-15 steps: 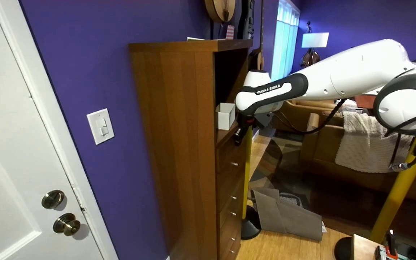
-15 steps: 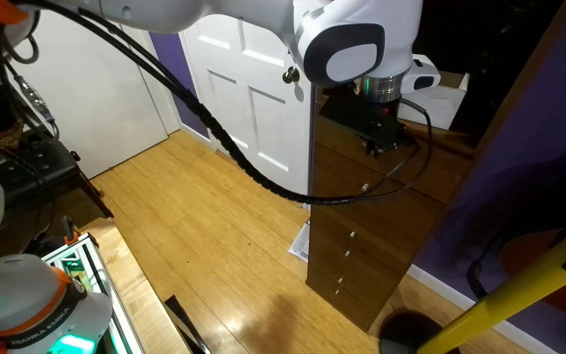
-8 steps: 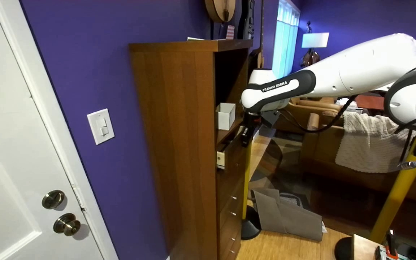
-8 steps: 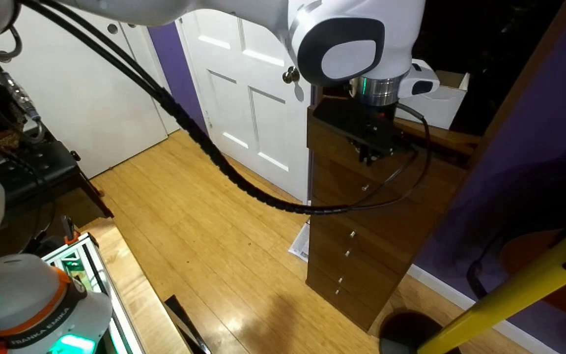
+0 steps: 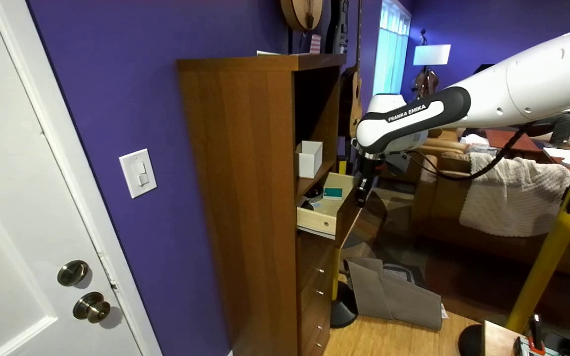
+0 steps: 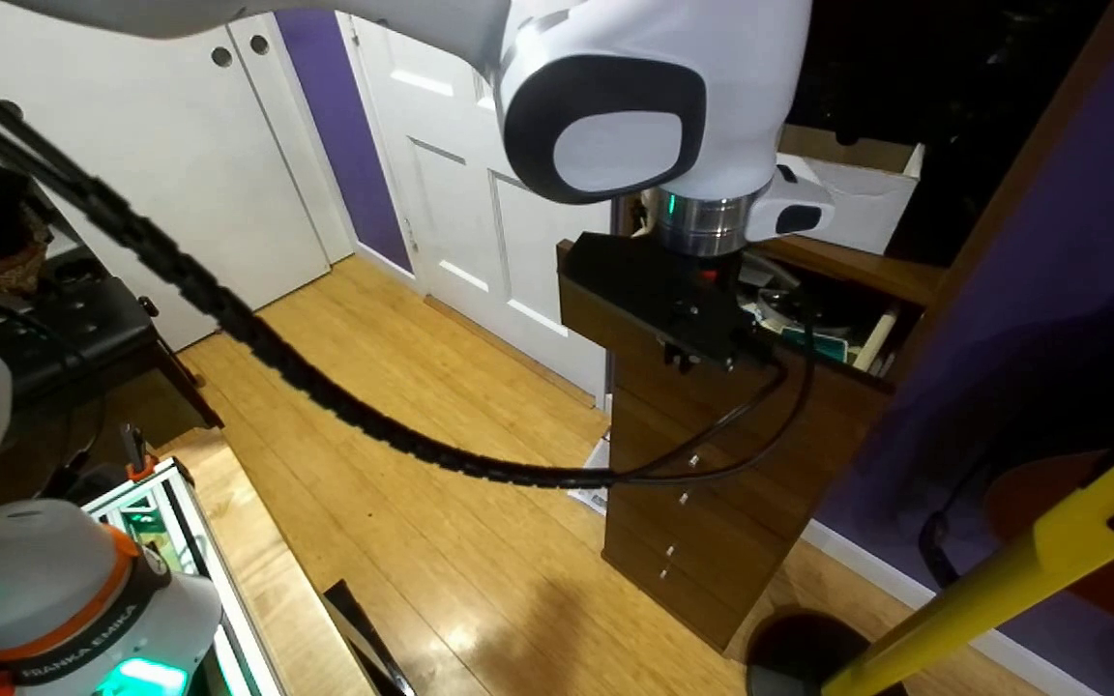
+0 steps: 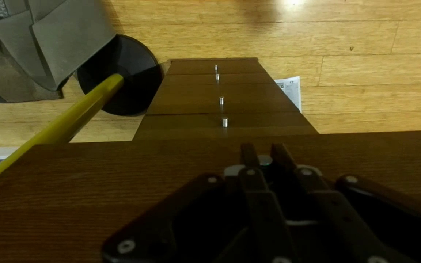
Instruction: Open the top drawer
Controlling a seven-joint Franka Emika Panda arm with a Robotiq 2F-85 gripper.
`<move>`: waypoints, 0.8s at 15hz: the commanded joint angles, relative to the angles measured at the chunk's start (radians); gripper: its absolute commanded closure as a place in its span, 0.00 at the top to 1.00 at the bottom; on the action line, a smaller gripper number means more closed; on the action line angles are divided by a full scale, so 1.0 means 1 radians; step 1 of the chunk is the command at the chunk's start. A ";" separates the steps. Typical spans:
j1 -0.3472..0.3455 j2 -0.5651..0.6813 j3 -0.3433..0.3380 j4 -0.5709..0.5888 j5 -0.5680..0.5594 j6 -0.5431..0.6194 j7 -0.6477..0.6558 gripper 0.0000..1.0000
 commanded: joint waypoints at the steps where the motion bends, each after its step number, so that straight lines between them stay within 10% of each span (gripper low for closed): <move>1: -0.009 -0.061 -0.043 -0.156 -0.024 0.041 -0.055 0.04; 4: -0.001 -0.101 -0.068 -0.202 -0.027 0.047 -0.074 0.10; 5: 0.003 -0.108 -0.073 -0.209 -0.033 0.046 -0.077 0.40; 12: 0.013 -0.138 -0.087 -0.245 -0.141 -0.029 -0.043 0.84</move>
